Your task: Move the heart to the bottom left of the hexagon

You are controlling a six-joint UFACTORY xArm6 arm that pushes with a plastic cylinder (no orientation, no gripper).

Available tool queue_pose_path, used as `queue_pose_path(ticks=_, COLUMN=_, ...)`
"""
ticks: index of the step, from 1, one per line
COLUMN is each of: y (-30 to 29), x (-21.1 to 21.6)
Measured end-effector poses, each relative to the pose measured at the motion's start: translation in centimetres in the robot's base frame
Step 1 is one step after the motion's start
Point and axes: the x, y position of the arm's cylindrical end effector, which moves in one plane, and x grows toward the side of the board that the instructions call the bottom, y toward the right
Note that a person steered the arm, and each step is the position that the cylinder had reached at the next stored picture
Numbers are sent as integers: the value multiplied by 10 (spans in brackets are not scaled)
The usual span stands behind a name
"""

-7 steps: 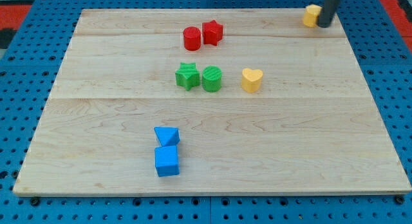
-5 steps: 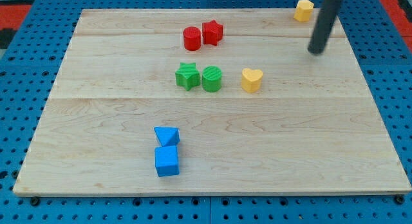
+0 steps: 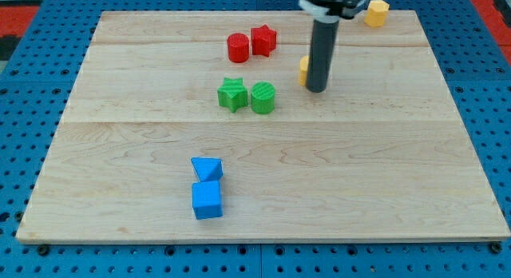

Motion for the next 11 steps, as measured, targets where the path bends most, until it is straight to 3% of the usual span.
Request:
queue_pose_path(ticks=4, y=18, x=-62)
queue_pose_path(ticks=7, y=18, x=-69)
queue_pose_path(ticks=8, y=38, x=-33)
queue_pose_path(ticks=9, y=-9, x=33)
queue_pose_path(ticks=10, y=-63, x=-10)
queue_pose_path(ticks=11, y=-7, x=-48)
